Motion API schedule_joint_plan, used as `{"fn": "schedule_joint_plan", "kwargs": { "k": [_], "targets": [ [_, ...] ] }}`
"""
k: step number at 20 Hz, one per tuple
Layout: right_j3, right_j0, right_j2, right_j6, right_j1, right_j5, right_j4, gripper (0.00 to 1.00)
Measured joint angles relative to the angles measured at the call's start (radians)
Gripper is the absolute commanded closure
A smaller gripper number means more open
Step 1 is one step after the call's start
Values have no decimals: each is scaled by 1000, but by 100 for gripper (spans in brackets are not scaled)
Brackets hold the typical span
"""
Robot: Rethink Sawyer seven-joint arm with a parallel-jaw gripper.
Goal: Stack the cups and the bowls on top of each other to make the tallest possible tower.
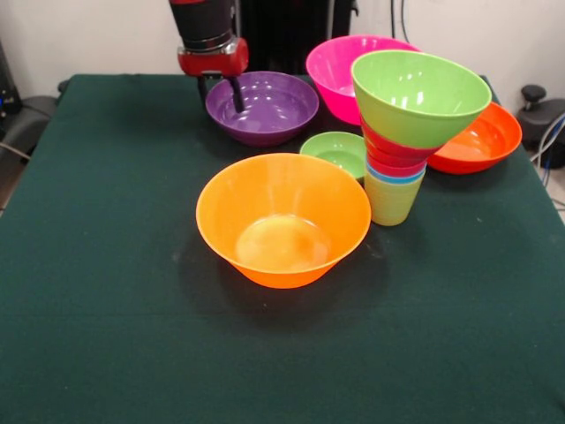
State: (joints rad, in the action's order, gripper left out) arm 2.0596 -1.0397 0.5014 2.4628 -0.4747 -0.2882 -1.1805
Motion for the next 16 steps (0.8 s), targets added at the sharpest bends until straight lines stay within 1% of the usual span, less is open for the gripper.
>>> {"fn": "schedule_joint_plan", "kwargs": {
  "k": [16],
  "targets": [
    [-19,-16,1,0,0,-36,2,0]
  ]
}}
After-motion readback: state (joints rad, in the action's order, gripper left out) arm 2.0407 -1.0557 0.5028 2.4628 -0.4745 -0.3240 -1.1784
